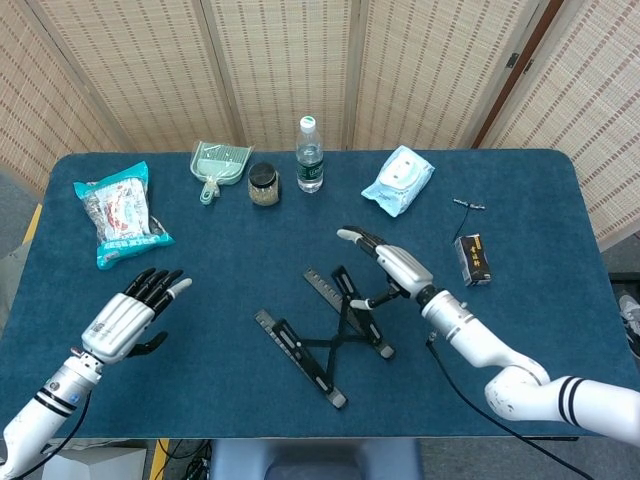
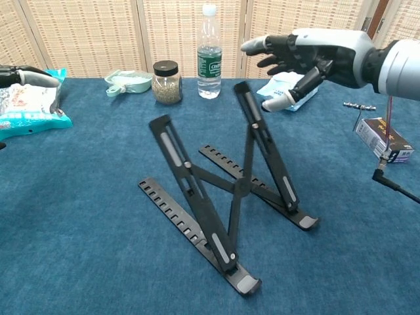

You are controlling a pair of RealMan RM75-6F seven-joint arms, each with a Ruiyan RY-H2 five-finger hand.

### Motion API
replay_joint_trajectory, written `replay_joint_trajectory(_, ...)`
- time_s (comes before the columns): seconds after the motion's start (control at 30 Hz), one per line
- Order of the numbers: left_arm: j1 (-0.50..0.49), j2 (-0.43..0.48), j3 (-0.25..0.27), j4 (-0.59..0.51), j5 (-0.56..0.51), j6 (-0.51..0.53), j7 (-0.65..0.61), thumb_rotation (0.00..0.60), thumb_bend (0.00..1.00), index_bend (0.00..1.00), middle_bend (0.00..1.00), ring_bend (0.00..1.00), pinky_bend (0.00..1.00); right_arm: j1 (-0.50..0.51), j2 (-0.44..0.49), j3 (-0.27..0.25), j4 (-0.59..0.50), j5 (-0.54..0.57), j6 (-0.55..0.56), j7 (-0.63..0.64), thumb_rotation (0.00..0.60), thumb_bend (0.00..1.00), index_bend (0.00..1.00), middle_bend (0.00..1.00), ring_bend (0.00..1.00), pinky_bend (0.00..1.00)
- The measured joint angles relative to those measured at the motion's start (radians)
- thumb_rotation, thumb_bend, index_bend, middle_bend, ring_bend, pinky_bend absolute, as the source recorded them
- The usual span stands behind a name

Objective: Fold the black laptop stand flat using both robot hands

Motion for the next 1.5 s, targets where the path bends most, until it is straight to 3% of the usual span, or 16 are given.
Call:
replay_joint_trajectory(0.13,0.002,0.002,-0.005,0.006,0.005,-0.010,0.005,0.600,0.33,0.04,0.00,0.00,0.00,-0.009,-0.015,0.007,0.011,-0.043,0.070,-0.048,0.600,0.04,0.00,0.00,0.00,0.06)
replay_joint_trajectory(0.27,0.004,0.001,-0.010,0.016,0.005,-0.021,0.017,0.600,0.33,0.04,0.00,0.00,0.00,-0.021,0.001,-0.022,0.023,-0.145,0.104,-0.102,0.600,0.04,0.00,0.00,0.00,0.06)
replay_joint_trajectory(0.6,0.003,-0.008,-0.026,0.042,-0.007,-0.058,0.028,0.600,0.33,0.04,0.00,0.00,0.00,-0.049,0.099,-0.207,0.107,-0.425,0.135,-0.288,0.600,0.00,0.00,0.00,0.00,0.06)
replay_joint_trajectory(0.73,0.001,-0.017,-0.032,0.050,-0.007,-0.067,0.031,0.600,0.33,0.04,0.00,0.00,0.00,-0.063,0.094,-0.235,0.165,-0.466,0.155,-0.346,0.600,0.00,0.00,0.00,0.00,0.06)
replay_joint_trajectory(1.0,0.004,-0.020,-0.035,0.052,0.005,-0.071,0.025,0.600,0.33,0.04,0.00,0.00,0.00,-0.080,-0.009,-0.259,0.308,-0.507,0.182,-0.440,0.600,0.00,0.00,0.00,0.00,0.03)
replay_joint_trajectory(1.5,0.016,-0.023,-0.039,0.075,0.009,-0.072,-0.011,0.600,0.33,0.04,0.00,0.00,0.00,-0.049,-0.238,-0.249,0.522,-0.510,0.172,-0.490,0.600,0.00,0.00,0.00,0.00,0.00)
